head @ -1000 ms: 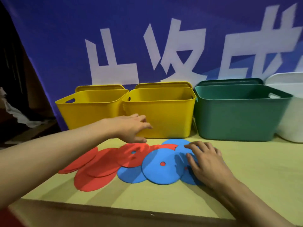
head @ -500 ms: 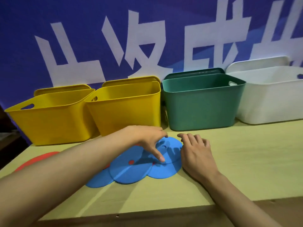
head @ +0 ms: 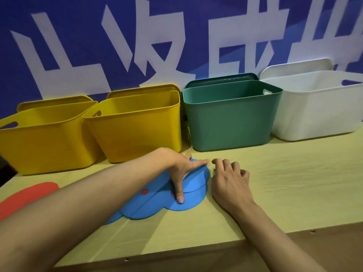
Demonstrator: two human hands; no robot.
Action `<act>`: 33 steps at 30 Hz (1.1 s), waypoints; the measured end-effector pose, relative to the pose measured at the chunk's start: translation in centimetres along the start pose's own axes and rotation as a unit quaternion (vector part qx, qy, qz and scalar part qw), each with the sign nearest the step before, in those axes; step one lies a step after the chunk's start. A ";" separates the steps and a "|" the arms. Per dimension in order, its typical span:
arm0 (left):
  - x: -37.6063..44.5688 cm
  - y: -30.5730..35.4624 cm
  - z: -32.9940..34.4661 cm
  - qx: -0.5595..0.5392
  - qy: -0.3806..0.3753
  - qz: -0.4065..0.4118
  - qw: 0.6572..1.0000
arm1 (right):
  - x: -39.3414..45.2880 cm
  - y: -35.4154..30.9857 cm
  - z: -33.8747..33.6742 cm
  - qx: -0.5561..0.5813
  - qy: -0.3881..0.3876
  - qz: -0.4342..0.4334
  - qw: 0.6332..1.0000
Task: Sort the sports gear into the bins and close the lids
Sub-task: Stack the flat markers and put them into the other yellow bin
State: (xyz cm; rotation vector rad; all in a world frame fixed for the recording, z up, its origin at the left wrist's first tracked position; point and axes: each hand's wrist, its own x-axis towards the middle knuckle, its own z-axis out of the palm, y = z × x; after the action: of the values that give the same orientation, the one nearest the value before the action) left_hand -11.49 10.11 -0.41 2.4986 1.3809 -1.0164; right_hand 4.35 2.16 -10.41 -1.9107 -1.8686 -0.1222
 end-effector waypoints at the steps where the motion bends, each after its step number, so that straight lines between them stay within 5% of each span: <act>1: 0.0 0.2 -0.2 0.009 -0.001 -0.003 1.000 | 0.0 0.0 0.0 0.005 0.002 0.001 1.000; 18: 0.2 -0.6 -1.6 -0.020 -0.007 0.064 0.998 | -0.2 0.5 -0.3 0.049 0.000 0.014 0.999; 25: 0.9 -0.1 -2.0 0.037 0.061 0.086 0.994 | -0.1 0.5 -0.2 0.053 -0.001 0.009 0.999; 33: -3.8 -4.5 -4.3 -0.065 0.261 0.108 0.957 | 0.1 0.0 -0.5 0.034 -0.018 -0.018 0.999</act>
State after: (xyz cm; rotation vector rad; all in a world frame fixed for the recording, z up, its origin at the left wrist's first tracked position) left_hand -14.23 11.70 6.19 2.8490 1.1853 -0.2187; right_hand 4.45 2.04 -9.96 -1.8460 -1.9076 -0.0360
